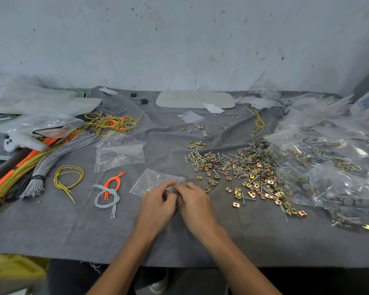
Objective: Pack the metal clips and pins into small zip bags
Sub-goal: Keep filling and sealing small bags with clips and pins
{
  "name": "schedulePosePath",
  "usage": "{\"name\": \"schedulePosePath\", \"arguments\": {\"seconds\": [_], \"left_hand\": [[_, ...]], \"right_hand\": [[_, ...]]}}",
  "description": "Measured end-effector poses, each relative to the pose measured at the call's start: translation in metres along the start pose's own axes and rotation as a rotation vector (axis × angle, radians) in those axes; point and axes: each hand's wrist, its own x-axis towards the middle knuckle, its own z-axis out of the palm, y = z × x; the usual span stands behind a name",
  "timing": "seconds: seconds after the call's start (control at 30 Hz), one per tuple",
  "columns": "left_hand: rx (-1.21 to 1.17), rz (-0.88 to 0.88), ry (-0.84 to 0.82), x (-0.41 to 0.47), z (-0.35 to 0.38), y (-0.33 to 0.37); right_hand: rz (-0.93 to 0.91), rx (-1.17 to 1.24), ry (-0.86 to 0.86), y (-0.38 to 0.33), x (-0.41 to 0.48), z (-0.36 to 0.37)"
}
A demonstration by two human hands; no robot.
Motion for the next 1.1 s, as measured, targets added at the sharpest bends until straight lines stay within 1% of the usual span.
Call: {"name": "schedulePosePath", "arguments": {"seconds": [0.1, 0.2, 0.27, 0.33, 0.4, 0.47, 0.57, 0.9, 0.97, 1.03, 1.1], "left_hand": [[0.008, 0.028, 0.006, 0.000, -0.001, 0.000], [0.009, 0.047, -0.016, 0.000, -0.002, 0.002], [0.011, 0.040, -0.006, 0.000, -0.002, 0.003], [0.011, 0.027, 0.008, 0.000, -0.001, 0.003], [0.017, 0.025, 0.012, -0.001, -0.001, 0.004], [0.016, 0.025, 0.012, -0.001, -0.001, 0.005], [0.017, 0.028, 0.015, -0.001, -0.001, 0.004], [0.019, 0.017, 0.011, -0.002, -0.001, 0.005], [0.022, 0.016, 0.011, -0.002, -0.001, 0.006], [0.019, 0.018, 0.012, -0.002, -0.001, 0.007], [0.025, 0.016, 0.016, -0.002, -0.001, 0.007]], "right_hand": [[-0.009, 0.084, -0.041, 0.002, 0.000, -0.002], [-0.016, 0.148, -0.139, 0.006, 0.002, -0.011], [-0.037, 0.165, -0.141, 0.012, 0.006, -0.023], [-0.010, 0.106, -0.050, 0.024, 0.015, -0.038], [0.083, -0.030, 0.020, 0.039, 0.026, -0.055], [0.194, -0.181, -0.007, 0.055, 0.033, -0.070], [0.268, -0.297, -0.117, 0.067, 0.035, -0.078], [0.260, -0.362, -0.200, 0.064, 0.025, -0.076], [0.265, -0.328, -0.168, 0.060, 0.022, -0.078], [0.285, -0.191, -0.097, 0.051, 0.016, -0.079], [0.289, -0.025, -0.073, 0.036, 0.007, -0.074]]}}
